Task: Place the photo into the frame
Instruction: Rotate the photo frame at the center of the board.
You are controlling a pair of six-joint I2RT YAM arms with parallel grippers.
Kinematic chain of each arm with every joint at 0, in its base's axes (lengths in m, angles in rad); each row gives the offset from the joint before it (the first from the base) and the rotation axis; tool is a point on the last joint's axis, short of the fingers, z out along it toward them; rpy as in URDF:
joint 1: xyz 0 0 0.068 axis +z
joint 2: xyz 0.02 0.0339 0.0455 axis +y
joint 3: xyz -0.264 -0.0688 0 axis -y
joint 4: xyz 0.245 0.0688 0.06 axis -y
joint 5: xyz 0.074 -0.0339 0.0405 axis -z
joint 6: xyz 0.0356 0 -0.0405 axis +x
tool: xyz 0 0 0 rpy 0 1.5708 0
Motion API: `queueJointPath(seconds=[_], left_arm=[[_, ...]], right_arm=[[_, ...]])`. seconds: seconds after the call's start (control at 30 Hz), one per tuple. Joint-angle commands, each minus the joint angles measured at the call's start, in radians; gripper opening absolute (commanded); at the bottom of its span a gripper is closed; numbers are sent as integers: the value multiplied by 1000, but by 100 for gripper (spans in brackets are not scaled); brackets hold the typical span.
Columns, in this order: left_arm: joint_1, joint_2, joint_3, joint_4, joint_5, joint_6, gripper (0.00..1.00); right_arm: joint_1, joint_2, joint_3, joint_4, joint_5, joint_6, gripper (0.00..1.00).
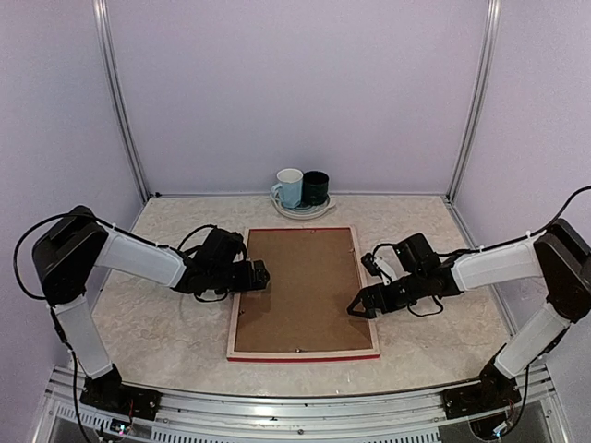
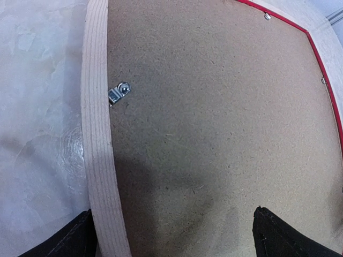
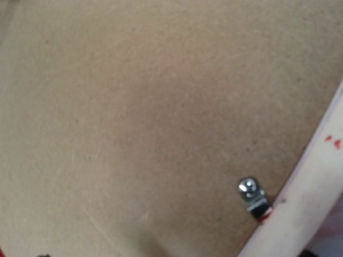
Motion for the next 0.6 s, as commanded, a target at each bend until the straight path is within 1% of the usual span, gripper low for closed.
queueJointPath(seconds=[0.0, 0.33, 0.57], left_arm=[[-34, 42, 52, 26, 83, 17, 99], [-45, 132, 177, -7, 99, 46, 99], [-60, 210, 282, -32, 102, 58, 99]], right_arm=[[56, -16, -38, -62, -32, -5, 98], [111, -93, -86, -74, -37, -3, 98], [157, -116, -119, -60, -39, 14, 98]])
